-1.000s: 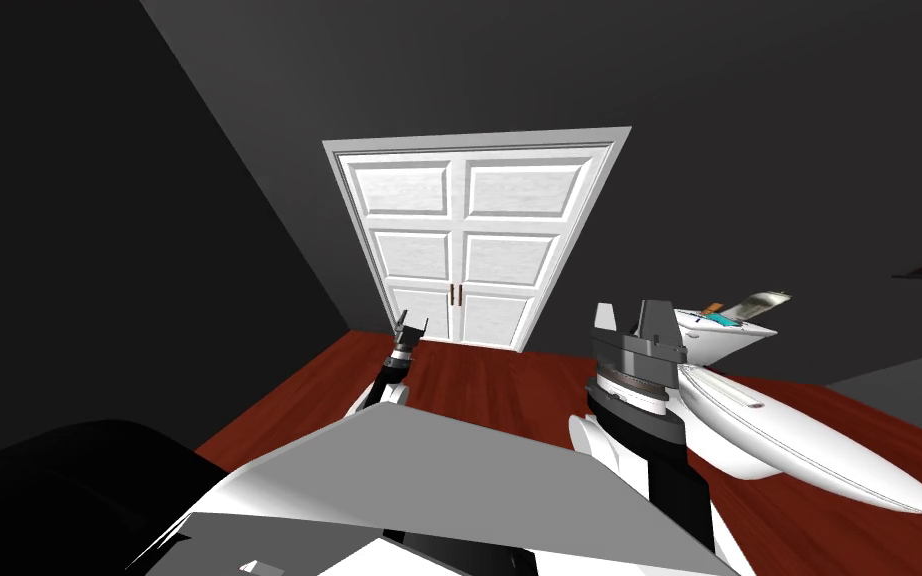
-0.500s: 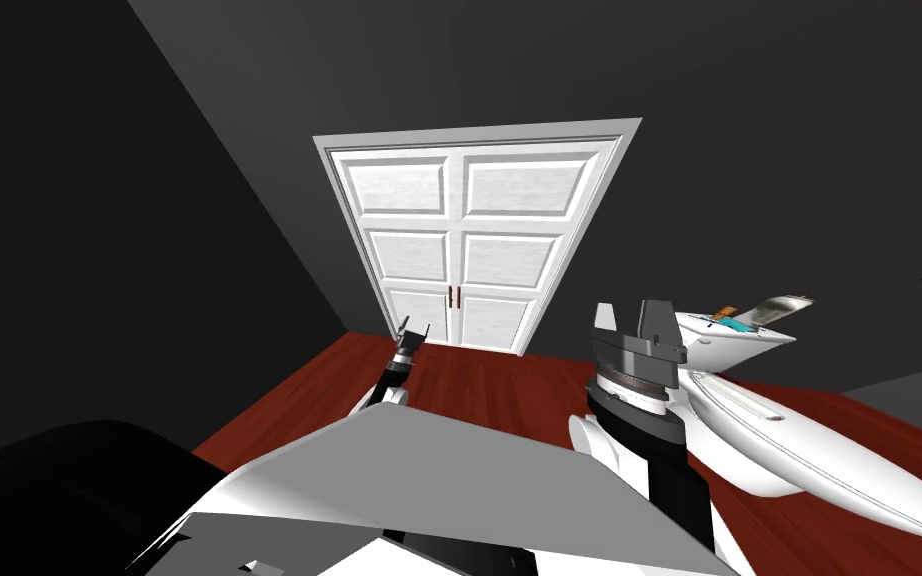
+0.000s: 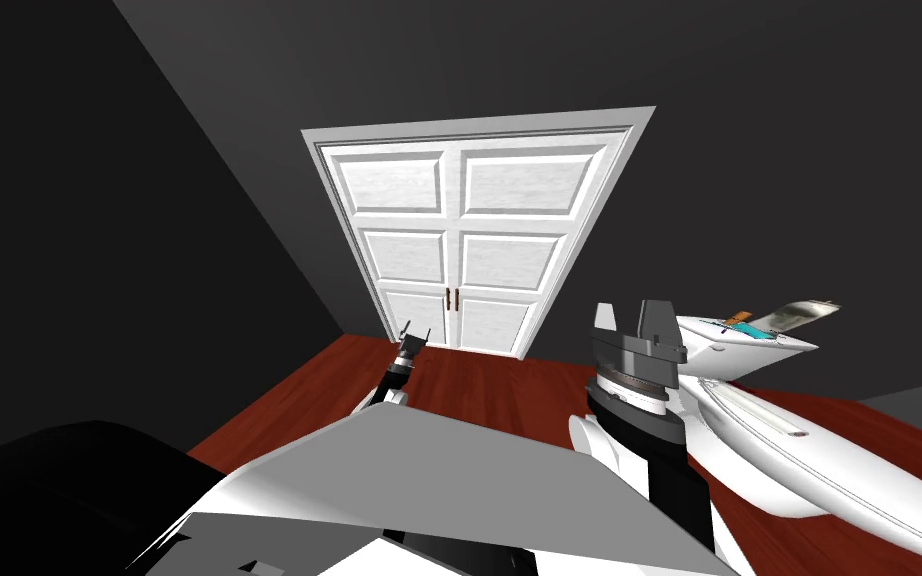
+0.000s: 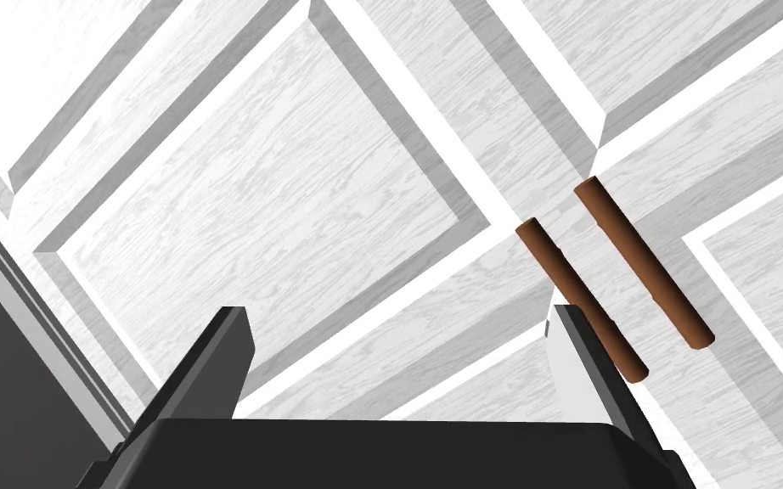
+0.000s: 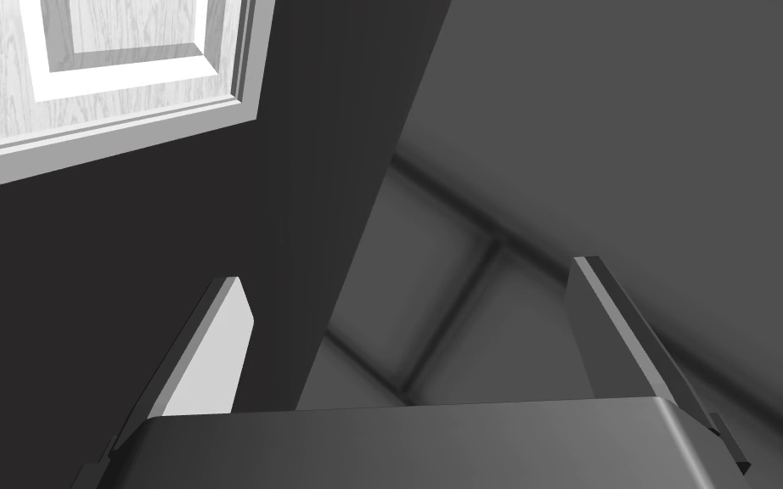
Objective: Pull the door open
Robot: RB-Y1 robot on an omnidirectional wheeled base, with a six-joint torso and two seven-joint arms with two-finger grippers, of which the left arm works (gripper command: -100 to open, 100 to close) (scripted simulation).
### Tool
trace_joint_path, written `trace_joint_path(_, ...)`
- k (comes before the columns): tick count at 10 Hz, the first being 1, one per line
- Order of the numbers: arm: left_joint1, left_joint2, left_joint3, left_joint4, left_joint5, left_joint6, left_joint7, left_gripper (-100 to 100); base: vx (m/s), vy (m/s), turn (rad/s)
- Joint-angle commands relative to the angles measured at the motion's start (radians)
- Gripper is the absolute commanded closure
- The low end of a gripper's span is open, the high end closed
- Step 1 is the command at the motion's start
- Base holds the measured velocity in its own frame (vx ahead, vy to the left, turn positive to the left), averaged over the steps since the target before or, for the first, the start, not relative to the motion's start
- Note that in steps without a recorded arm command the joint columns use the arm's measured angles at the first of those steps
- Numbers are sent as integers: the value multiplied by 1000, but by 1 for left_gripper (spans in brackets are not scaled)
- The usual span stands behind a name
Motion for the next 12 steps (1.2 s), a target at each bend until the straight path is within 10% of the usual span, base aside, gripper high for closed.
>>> trace_joint_path(1,-10,9,-8,42,11,-10,46,-100,109,-41,8)
trace_joint_path(12,-83,68,-56,303,82,-54,330,-100,99,-30,7)
